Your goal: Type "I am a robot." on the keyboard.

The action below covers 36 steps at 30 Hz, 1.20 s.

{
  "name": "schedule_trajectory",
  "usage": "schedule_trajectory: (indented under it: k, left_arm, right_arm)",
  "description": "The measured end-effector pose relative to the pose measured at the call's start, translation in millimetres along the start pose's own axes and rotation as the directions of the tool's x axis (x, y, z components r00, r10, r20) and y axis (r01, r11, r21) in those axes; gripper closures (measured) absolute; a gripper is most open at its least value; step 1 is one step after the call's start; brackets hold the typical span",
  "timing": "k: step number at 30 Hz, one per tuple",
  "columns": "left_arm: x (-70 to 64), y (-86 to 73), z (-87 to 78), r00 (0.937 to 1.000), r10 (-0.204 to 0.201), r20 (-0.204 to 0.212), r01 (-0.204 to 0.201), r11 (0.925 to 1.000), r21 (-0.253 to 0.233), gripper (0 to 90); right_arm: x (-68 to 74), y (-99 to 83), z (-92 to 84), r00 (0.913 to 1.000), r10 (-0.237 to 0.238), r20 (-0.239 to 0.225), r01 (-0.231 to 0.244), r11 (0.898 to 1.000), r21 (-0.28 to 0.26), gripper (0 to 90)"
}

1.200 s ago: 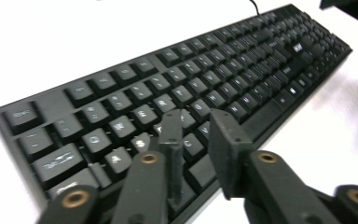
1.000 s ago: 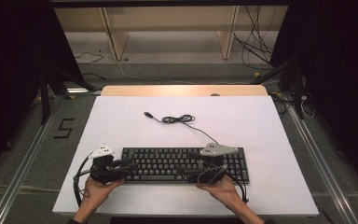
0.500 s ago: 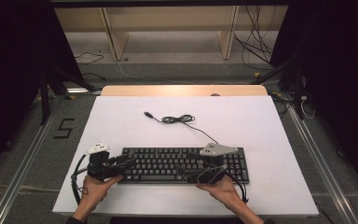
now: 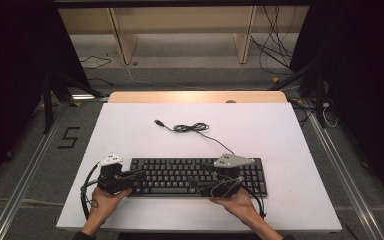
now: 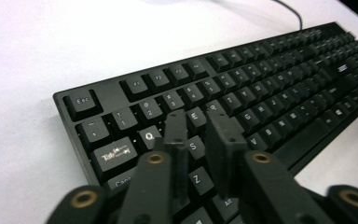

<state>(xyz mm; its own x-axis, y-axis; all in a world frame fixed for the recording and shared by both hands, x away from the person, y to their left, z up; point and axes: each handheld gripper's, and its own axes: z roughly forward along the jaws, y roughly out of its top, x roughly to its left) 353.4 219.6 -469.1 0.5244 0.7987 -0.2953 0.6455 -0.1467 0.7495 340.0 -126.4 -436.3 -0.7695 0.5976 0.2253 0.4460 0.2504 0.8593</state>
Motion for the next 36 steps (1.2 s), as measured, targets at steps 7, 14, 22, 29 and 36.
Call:
schedule_trajectory:
  k: [7,14,22,29,36]
  left_arm:
    - [1.4,-1.4,4.9,0.9993,0.024,-0.028,-0.023,0.999,0.038,88.8]
    - [2.8,-2.9,8.7,0.9991,0.019,-0.039,-0.017,0.9985,0.052,88.9]
    - [3.5,-4.5,12.1,0.9987,0.02,-0.048,-0.016,0.9973,0.072,89.0]
    - [2.7,-5.6,14.0,0.998,0.025,-0.058,-0.02,0.9961,0.086,89.1]
    - [1.5,-3.4,9.2,0.9986,0.029,-0.044,-0.026,0.9978,0.062,83.6]
  right_arm:
    - [0.2,-0.2,0.3,1.0,-0.001,-0.001,0.001,1.0,0.001,30.1]
    - [0.7,-0.2,0.4,1.0,-0.002,-0.001,0.002,1.0,0.002,30.1]
    - [0.8,-0.3,0.7,1.0,-0.004,-0.002,0.004,1.0,0.002,30.0]
    - [1.4,-0.3,0.6,1.0,-0.006,-0.002,0.006,1.0,0.001,30.0]
    - [1.6,-0.4,1.1,1.0,-0.006,-0.003,0.006,1.0,0.002,30.1]
